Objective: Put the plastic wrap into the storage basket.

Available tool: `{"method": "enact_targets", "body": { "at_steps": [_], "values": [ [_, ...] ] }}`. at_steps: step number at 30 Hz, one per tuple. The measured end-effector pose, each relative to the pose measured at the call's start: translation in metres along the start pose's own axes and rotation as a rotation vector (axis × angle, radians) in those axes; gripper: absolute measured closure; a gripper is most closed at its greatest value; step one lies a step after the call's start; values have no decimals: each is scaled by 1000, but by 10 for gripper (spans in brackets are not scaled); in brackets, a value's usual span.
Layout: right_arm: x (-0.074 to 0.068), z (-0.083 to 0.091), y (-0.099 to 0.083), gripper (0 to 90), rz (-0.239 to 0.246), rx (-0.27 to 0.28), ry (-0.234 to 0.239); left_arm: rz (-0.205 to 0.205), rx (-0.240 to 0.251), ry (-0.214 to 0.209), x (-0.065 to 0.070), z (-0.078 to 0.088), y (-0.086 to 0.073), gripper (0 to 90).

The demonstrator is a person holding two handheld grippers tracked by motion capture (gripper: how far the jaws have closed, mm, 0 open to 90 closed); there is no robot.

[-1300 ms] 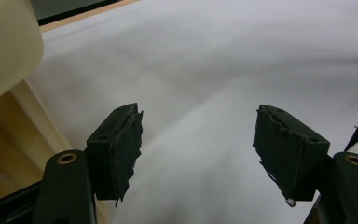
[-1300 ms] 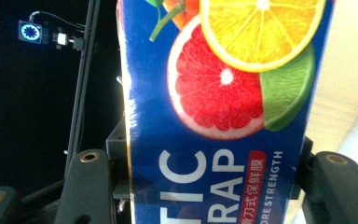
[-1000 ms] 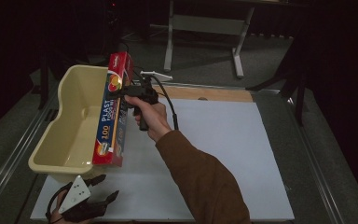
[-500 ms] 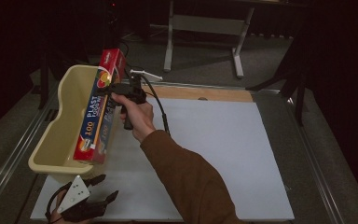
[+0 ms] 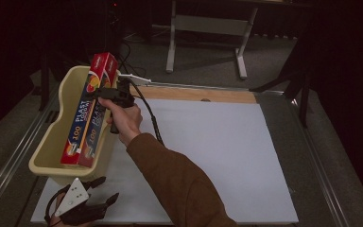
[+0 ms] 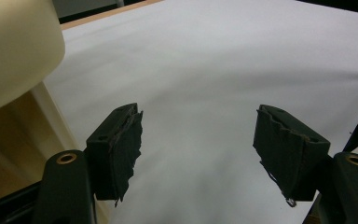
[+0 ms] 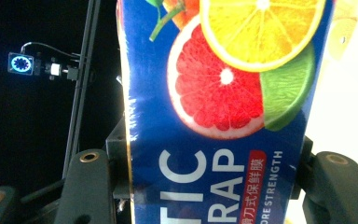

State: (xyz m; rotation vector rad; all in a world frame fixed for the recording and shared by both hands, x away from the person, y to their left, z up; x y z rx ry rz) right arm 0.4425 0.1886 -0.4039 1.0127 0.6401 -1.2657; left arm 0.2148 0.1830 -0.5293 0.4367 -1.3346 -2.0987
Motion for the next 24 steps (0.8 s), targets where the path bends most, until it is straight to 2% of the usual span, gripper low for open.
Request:
{"method": "enact_targets", "body": {
  "at_steps": [4, 5, 8, 13, 18, 24],
  "values": [
    [4, -6, -1, 400, -8, -5, -14, 2, 0, 1, 0, 0, 0, 315],
    [6, -8, -2, 400, -27, -12, -16, 3, 0, 1, 0, 0, 0, 311],
    [6, -9, -3, 400, -36, -18, -27, 3, -1, 1, 0, -1, 0, 311],
    [10, -10, 3, 400, -28, 17, -53, 4, 0, -2, 0, -1, 0, 311],
    [14, -12, 2, 400, -30, 10, -67, 2, -6, -7, -1, -3, 0, 310],
    [18, -24, -4, 399, -40, -7, -90, -2, -11, -9, -2, -6, 1, 300]
  ]
}}
Point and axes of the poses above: each handheld gripper's, and its own axes: z roughly backward along the jaws, y roughly out of its top, x roughly to its right, the point moved 8 cm from there along -z, roughly forward along the jaws, and after that the axes turned 9 degrees about -y, right-handed, at the moved point
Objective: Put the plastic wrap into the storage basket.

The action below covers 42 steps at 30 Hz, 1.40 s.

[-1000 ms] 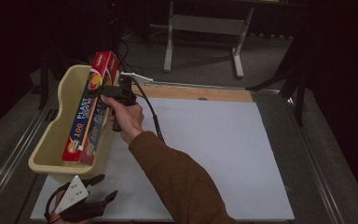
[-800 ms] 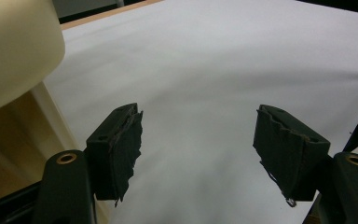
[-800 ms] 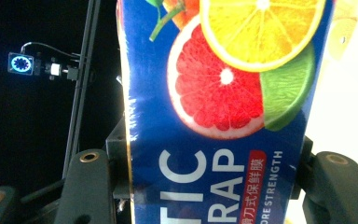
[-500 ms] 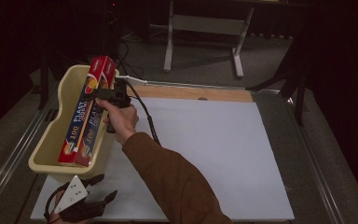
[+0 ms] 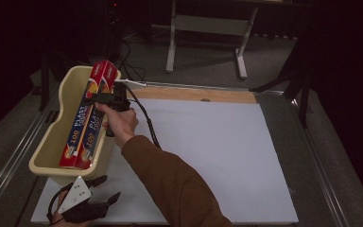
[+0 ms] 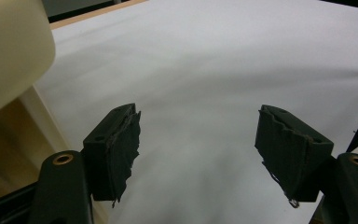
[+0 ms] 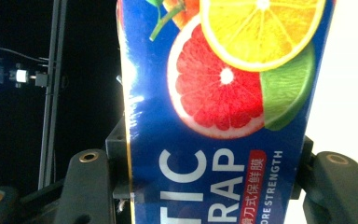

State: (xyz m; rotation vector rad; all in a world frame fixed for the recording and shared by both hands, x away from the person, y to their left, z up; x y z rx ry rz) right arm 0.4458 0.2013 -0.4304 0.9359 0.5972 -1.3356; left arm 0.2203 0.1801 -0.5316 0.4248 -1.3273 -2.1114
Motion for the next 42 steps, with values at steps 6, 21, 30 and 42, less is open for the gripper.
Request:
{"method": "enact_targets", "body": {
  "at_steps": [6, 21, 30, 42],
  "values": [
    [7, -6, 0, 395, -28, -16, -45, 3, 4, -1, -1, -1, 1, 299],
    [10, -12, -2, 386, -56, -23, -140, 9, 13, 6, -2, 2, 1, 299],
    [16, -16, -3, 348, -69, -21, -182, 9, 17, 8, -2, 3, 1, 299],
    [6, -5, -1, 307, -29, -12, -146, 8, 11, 11, -1, 3, 1, 298]
  ]
}}
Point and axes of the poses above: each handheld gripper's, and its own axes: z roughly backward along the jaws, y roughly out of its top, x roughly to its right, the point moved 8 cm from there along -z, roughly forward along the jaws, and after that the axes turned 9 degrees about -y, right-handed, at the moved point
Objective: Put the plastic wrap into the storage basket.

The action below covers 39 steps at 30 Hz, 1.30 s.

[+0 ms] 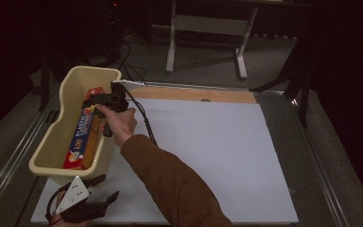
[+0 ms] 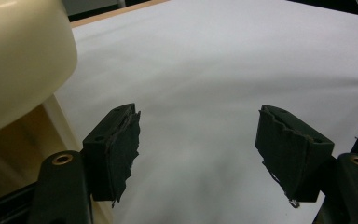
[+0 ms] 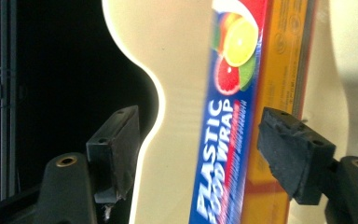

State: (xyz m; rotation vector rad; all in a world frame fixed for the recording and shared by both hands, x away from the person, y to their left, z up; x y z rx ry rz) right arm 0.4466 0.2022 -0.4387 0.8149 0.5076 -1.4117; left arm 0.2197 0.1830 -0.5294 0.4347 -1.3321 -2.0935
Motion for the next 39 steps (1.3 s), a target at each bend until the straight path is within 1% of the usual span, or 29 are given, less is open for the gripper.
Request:
{"method": "enact_targets", "body": {
  "at_steps": [1, 3, 5, 7, 9, 10, 11, 12, 15, 17, 19, 22, 23, 24, 25, 26, 30, 32, 34, 37, 39],
  "values": [
    [2, 3, -1, 324, 23, -9, -19, 0, 3, 1, 0, 0, 0, 299],
    [5, 7, -2, 345, 65, -13, -42, 0, 3, 3, 0, 0, 0, 299],
    [6, 11, -4, 356, 106, -13, -48, 0, 2, 4, 0, 0, 0, 299],
    [5, 16, -6, 362, 162, -5, -59, -1, 2, 6, 1, 0, 0, 299],
    [5, 23, -9, 368, 240, 10, -82, -2, 3, 10, 1, 1, 0, 299],
    [4, 26, -10, 370, 282, 12, -81, -2, 4, 12, 1, 1, 0, 299],
    [2, 29, -13, 369, 323, 3, -70, -2, 4, 17, 0, 2, 0, 299],
    [2, 33, -16, 368, 371, 4, -74, -2, 8, 22, 0, 2, 0, 299],
    [2, 45, -21, 344, 500, 48, -86, 2, 16, 27, -1, 3, 1, 298],
    [4, 54, -26, 342, 578, 56, -103, 1, 16, 28, 0, 3, 1, 298],
    [10, 63, -35, 340, 651, 48, -105, -2, 16, 30, 0, 3, 1, 298],
    [27, 76, -47, 341, 722, 66, -119, -5, 15, 30, 0, 2, 2, 298],
    [27, 76, -47, 341, 722, 66, -119, -5, 15, 30, 0, 2, 2, 298],
    [33, 80, -49, 340, 749, 84, -131, -6, 13, 32, 0, 2, 2, 298],
    [54, 94, -54, 335, 831, 137, -178, -6, 12, 33, 0, 2, 2, 298],
    [54, 94, -54, 335, 831, 137, -178, -6, 12, 34, 0, 2, 2, 298],
    [79, 116, -63, 325, 947, 193, -227, 0, 8, 38, -1, 1, 2, 298],
    [94, 126, -69, 317, 995, 210, -238, 2, 7, 42, -1, 1, 2, 297],
    [110, 137, -74, 298, 1013, 221, -257, 2, 5, 45, -1, 1, 2, 297],
    [135, 152, -78, 267, 1032, 264, -283, 8, 3, 52, -2, 1, 1, 297],
    [151, 161, -80, 253, 1025, 285, -301, 13, -4, 59, -3, 0, 1, 297]
  ]
}}
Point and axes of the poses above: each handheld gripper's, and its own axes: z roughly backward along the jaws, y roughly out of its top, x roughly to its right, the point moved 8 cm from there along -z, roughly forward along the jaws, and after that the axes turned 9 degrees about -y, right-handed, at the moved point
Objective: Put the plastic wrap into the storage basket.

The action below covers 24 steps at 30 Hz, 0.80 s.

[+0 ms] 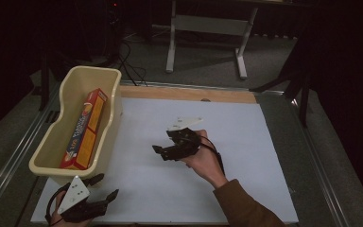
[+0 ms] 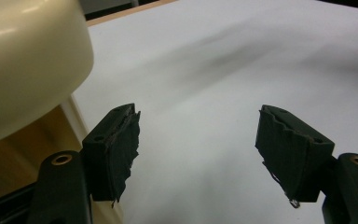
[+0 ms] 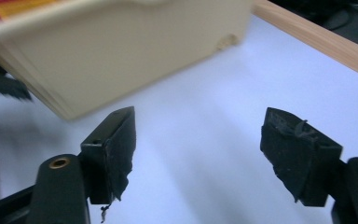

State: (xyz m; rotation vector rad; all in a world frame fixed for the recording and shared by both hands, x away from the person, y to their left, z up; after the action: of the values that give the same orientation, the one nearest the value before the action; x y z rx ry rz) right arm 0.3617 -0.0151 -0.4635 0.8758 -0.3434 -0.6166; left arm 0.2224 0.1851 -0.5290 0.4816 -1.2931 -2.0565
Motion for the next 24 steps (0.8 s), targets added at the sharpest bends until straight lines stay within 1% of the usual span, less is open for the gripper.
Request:
{"method": "enact_targets", "body": {
  "at_steps": [2, 4, 7, 10, 12, 14, 15, 17, 19, 21, 24],
  "values": [
    [7, 6, -13, 237, -6, 9, -13, 7, -3, 6, -1, 0, 0, 297],
    [12, 11, -26, 223, -14, 15, -12, 11, 0, 9, -2, 0, 0, 297],
    [19, 20, -44, 219, -20, 26, -22, 14, -1, 9, -3, 0, 0, 297],
    [25, 30, -61, 216, -12, 39, -46, 13, -2, 9, -2, 0, -1, 297],
    [29, 38, -73, 218, -10, 40, -72, 15, -3, 10, -3, 0, -1, 297],
    [34, 45, -85, 217, -20, 32, -107, 15, -2, 10, -3, 0, -1, 297],
    [36, 50, -90, 210, -27, 40, -116, 14, -3, 10, -3, 0, -1, 297],
    [39, 58, -99, 204, -54, 61, -119, 14, -4, 8, -2, -1, -1, 297],
    [45, 66, -110, 199, -67, 78, -133, 11, -7, 7, -2, -1, -1, 297],
    [49, 73, -120, 199, -80, 83, -139, 10, -9, 8, -2, -2, -1, 297],
    [54, 85, -136, 194, -85, 89, -146, 12, -13, 9, -1, -2, -2, 294]
  ]
}}
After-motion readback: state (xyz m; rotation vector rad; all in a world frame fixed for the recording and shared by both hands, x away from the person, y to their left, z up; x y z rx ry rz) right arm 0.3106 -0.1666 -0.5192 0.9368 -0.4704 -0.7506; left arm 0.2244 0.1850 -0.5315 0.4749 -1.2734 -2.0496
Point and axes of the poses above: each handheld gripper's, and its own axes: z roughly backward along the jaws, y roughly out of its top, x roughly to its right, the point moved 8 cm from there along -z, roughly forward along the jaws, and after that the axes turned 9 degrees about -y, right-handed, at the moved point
